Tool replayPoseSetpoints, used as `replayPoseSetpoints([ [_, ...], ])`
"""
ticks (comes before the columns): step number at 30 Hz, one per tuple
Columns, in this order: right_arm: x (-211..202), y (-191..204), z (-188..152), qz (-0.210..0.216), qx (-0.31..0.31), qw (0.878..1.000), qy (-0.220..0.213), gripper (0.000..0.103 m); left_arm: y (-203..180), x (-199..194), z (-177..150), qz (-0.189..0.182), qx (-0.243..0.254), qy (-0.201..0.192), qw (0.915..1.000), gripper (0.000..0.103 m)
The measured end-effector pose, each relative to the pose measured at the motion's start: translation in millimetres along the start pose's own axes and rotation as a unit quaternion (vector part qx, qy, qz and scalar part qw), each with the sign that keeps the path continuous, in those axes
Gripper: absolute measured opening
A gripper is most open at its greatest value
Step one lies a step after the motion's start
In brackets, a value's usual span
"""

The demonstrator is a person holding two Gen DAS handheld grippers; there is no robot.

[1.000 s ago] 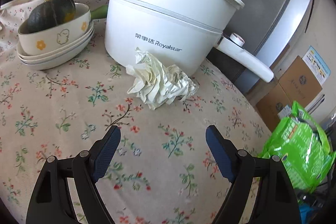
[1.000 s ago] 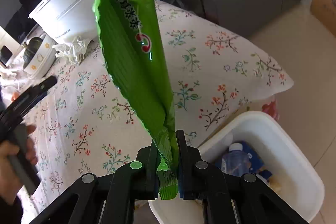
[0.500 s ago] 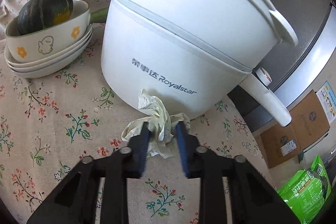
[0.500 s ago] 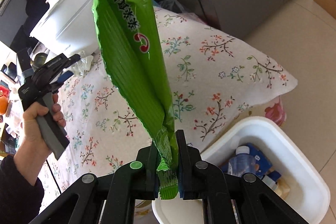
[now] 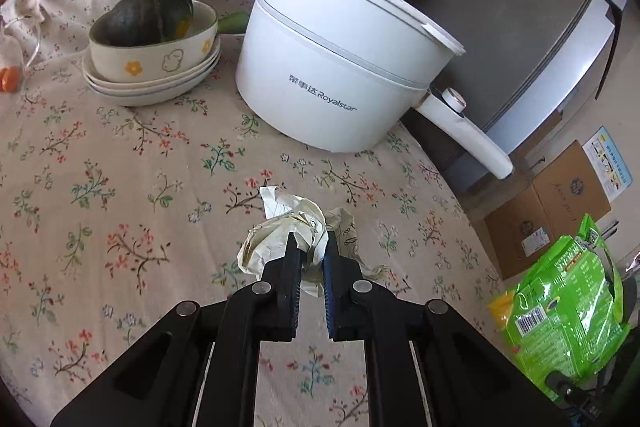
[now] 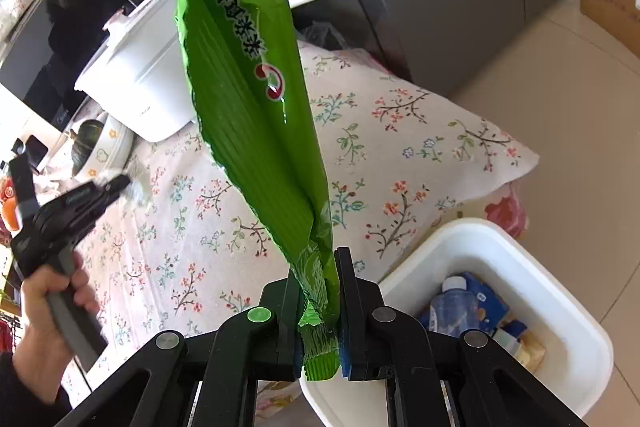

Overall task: Collect trash
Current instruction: 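Carry the tissue with the left tool while the right tool carries the green bag over the bin, then open the left tool to drop the tissue while the right tool drops the green bag into the bin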

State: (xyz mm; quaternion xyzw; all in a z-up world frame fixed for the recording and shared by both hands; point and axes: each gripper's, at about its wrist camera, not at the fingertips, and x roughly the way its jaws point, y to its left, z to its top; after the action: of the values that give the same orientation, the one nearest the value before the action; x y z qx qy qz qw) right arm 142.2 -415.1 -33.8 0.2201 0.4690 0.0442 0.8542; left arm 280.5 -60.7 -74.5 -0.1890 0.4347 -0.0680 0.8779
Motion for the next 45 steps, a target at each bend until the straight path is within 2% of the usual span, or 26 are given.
replayPoseSetpoints([
  [6,-29.7,-12.7,-22.4,-0.025,0.009,1.000,-0.017,0.011,-11.7,-55.5,-45.0,-0.042,0.033,0.014,0.9985,0.010],
  [10,-49.9,-24.1,-41.2,-0.046,0.010,0.999,-0.023,0.011,-32.1,-75.4,-78.0,-0.076,0.058,0.034,0.9949,0.010],
  [18,-68.9,-48.2,-82.6,-0.081,0.023,0.996,0.003,0.011,-78.4,-102.7,-161.2,-0.143,0.144,0.048,0.9781,0.010],
  [20,-70.3,-50.8,-91.0,-0.097,0.018,0.995,0.008,0.011,-93.4,-96.8,-178.4,-0.136,0.171,0.053,0.9744,0.010],
  [24,-70.6,-61.0,-106.1,-0.112,0.023,0.993,0.021,0.011,-122.8,-82.0,-204.0,-0.146,0.213,0.062,0.9642,0.010],
  [29,-71.0,-72.3,-113.0,-0.123,0.037,0.991,0.032,0.011,-145.1,-54.9,-222.9,-0.155,0.238,0.077,0.9557,0.010],
  [34,-70.0,-77.5,-118.2,-0.139,0.045,0.988,0.040,0.011,-159.2,-28.5,-232.2,-0.168,0.243,0.088,0.9514,0.012],
  [36,-69.7,-78.5,-119.5,-0.143,0.047,0.988,0.043,0.011,-158.9,-18.0,-235.4,-0.180,0.243,0.106,0.9472,0.024],
  [37,-69.9,-79.4,-120.1,-0.144,0.049,0.987,0.043,0.011,-158.4,-13.9,-236.7,-0.173,0.246,0.109,0.9474,0.030],
  [39,-69.1,-80.0,-122.0,-0.150,0.050,0.986,0.046,0.011,-154.6,-12.5,-237.8,-0.155,0.253,0.098,0.9500,0.059],
  [41,-67.0,-80.8,-122.2,-0.156,0.049,0.985,0.049,0.011,-149.6,-14.7,-235.8,-0.146,0.253,0.093,0.9517,0.066],
  [45,-61.5,-83.2,-121.8,-0.166,0.052,0.983,0.056,0.011,-139.1,-21.5,-229.2,-0.124,0.256,0.097,0.9536,0.071],
])
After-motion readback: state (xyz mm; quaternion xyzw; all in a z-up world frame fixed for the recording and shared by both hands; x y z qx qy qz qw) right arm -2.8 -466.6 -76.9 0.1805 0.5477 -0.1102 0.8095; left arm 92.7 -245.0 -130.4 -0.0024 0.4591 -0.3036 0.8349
